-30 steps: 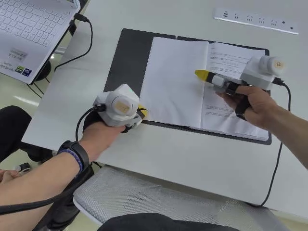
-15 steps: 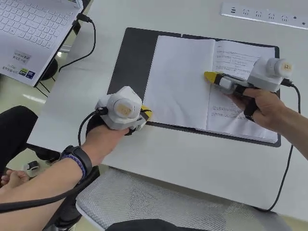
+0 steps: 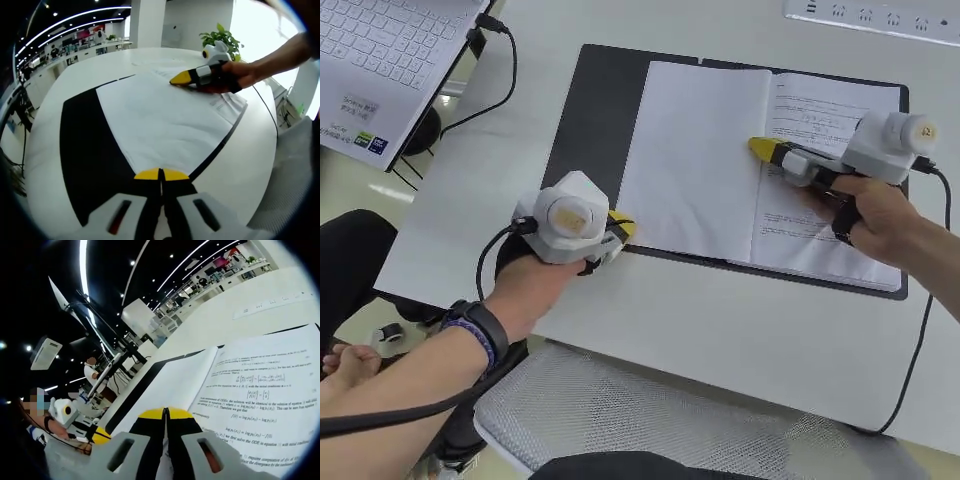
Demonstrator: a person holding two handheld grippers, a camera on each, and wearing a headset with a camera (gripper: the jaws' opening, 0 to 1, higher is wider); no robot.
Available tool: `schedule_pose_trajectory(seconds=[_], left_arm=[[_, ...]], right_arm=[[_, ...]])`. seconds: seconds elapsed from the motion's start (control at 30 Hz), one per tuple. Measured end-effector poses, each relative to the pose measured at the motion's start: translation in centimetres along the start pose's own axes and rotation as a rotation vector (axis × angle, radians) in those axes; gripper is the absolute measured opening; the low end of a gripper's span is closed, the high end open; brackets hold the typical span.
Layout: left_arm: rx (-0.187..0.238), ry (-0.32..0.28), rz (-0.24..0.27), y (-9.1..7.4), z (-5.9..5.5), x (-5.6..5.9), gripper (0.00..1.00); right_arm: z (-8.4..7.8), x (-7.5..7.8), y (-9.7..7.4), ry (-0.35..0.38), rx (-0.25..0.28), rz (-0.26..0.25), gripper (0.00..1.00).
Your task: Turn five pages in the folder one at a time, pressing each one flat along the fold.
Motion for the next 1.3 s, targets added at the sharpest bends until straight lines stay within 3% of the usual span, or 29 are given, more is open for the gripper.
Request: schedule_pose_trajectory(seconds=[0.2, 0.73, 1.0, 1.07, 1.3], left_arm=[[0.007, -0.012, 0.003, 0.1, -0.2, -0.1, 0.0], [0.016, -0.012, 0.001, 0.0, -0.3, -0.1, 0.0], [0.026, -0.035, 0.002, -0.2, -0.2, 0.0, 0.0], [0.027, -0.033, 0.006, -0.2, -0.2, 0.0, 0.0], [0.026, -0.034, 0.005, -0.2, -0.3, 0.0, 0.0]], right_arm=[[1.7, 1.7, 0.8, -0.011, 0.044, -0.021, 0.0], [5.0, 2.7, 3.2, 0.033, 0.201, -0.116, 0.0], [7.2, 3.8, 4.4, 0.02, 0.215, -0.161, 0.0], [7.0, 3.6, 4.6, 0.006, 0.215, -0.175, 0.0], [8.5, 4.6, 5.2, 0.025, 0.238, -0.185, 0.0]])
Point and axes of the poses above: the centre of the closed fingertips' face, and the gripper's own axes: y roughly forward along the fingers, x roughly to its right, z roughly out of its top, the point moved 6 cm from there along -y, roughly backward along the fingers, and after that the axes turned 15 degrees about y, right-handed, at the moved point
